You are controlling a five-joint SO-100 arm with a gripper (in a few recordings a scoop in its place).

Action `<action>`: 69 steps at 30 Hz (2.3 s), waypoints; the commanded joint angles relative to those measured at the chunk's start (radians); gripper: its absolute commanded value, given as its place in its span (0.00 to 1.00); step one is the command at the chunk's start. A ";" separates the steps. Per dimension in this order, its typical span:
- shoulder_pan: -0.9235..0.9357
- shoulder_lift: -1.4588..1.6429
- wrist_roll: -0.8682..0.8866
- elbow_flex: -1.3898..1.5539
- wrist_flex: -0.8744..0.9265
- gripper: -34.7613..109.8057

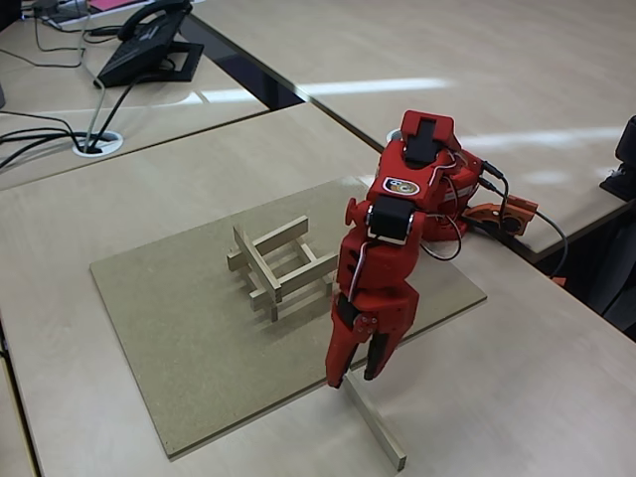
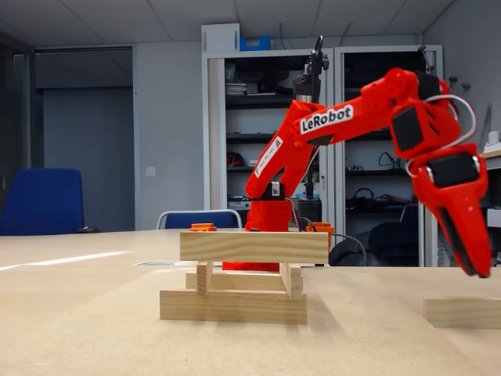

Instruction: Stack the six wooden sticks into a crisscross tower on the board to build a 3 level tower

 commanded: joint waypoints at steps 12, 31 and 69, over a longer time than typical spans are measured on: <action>-0.063 -0.087 0.055 -0.084 -0.071 0.37; -0.055 -0.218 0.054 -0.239 -0.051 0.24; 0.304 0.807 -0.179 0.525 0.321 0.24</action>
